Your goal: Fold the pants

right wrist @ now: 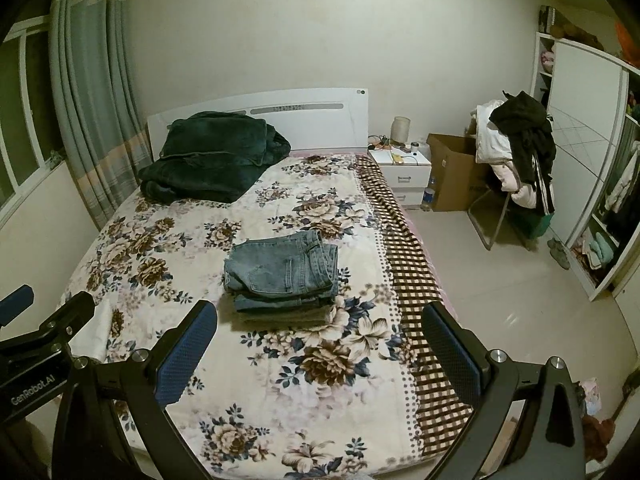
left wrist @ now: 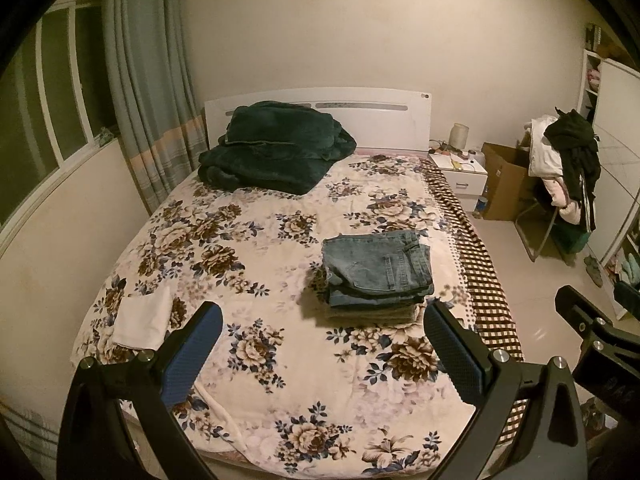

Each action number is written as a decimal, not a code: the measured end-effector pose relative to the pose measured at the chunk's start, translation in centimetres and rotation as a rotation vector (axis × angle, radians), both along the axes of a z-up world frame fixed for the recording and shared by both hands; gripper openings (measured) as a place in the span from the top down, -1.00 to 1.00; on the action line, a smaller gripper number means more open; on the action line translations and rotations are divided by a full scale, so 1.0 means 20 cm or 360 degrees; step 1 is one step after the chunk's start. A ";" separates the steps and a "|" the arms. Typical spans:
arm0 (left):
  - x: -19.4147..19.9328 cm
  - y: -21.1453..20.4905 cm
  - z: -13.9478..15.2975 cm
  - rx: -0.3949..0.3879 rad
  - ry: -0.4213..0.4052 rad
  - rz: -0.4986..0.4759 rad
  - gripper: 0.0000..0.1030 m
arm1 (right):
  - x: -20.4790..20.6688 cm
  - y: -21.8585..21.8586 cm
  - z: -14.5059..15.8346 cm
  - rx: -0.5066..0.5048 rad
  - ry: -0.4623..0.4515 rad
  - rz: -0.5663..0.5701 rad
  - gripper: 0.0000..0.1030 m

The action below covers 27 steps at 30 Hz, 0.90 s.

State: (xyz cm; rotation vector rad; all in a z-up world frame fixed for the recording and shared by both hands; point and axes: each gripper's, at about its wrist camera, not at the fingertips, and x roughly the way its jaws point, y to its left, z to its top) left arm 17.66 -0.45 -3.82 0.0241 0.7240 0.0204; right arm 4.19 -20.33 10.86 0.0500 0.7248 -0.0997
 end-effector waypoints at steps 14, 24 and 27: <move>-0.01 0.00 0.00 0.0002 0.0002 0.0009 -1.00 | 0.01 0.03 -0.02 0.0003 0.0003 0.0011 -1.00; -0.01 0.01 0.00 0.0003 0.0006 0.0015 -1.00 | 0.02 0.04 -0.03 0.0004 0.0012 0.0016 -1.00; -0.01 0.01 0.01 0.0008 -0.0002 0.0016 -1.00 | 0.02 0.05 -0.03 -0.0001 0.0012 0.0018 -1.00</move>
